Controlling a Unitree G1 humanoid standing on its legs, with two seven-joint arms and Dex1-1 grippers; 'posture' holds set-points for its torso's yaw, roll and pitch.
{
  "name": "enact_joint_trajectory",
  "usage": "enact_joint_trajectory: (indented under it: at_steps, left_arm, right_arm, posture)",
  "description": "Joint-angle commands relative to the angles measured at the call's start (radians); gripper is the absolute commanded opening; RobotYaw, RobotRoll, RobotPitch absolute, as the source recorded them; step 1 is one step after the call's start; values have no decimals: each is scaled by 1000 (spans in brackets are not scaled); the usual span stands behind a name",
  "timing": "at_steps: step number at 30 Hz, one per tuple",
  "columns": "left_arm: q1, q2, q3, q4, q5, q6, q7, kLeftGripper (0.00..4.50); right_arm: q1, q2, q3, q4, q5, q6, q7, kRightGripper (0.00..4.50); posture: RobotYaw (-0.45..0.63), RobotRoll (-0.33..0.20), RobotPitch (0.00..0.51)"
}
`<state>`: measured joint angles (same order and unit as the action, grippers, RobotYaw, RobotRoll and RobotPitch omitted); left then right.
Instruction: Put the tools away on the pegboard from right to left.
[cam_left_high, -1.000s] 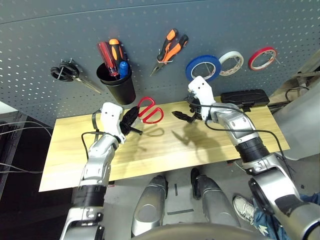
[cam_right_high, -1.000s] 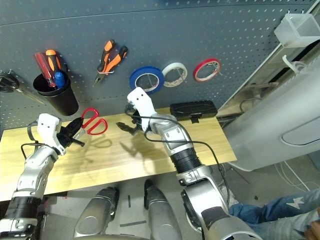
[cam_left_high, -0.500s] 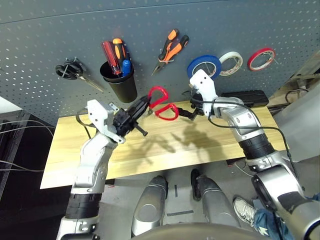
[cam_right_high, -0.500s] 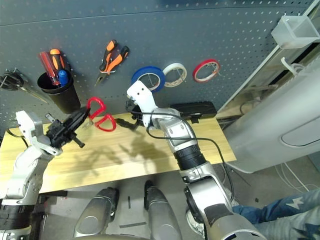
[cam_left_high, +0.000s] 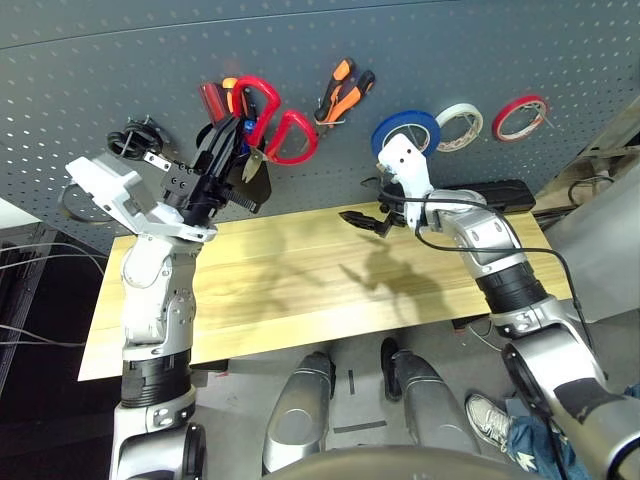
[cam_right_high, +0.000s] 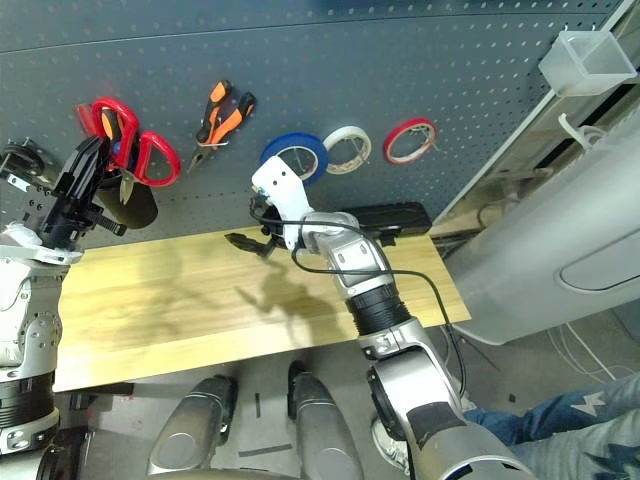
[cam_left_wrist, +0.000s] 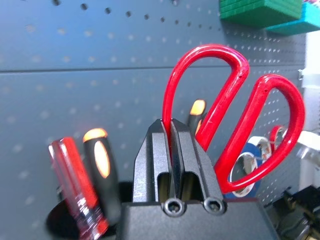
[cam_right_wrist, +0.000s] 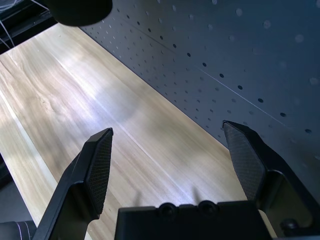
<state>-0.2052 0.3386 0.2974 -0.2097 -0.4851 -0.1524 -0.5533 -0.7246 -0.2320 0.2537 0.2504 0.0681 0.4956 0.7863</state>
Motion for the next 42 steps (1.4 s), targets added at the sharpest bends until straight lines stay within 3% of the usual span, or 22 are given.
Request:
enact_joint_trajectory:
  at_steps: [1,17,25,42]
  left_arm:
    - [35,2,28,25,4,-29,6,7]
    - [69,30,124,171,29,-125,47,7]
    - [65,67,175,273,67,-140,108,7]
    - [110,66,206,274,94,-235,169,7]
  right_arm:
    - [-2,9,4,14,8,-14,6,4500]
    - [-83,119,-11,-85,103,-44,26,4500]
    - [-119,131,0,-111,114,-2,25,4500]
    - [-124,126,6,-118,120,9,27,4500]
  posture:
    - [197,0,187]
    - [205,0,177]
    - [208,0,172]
    - [217,0,181]
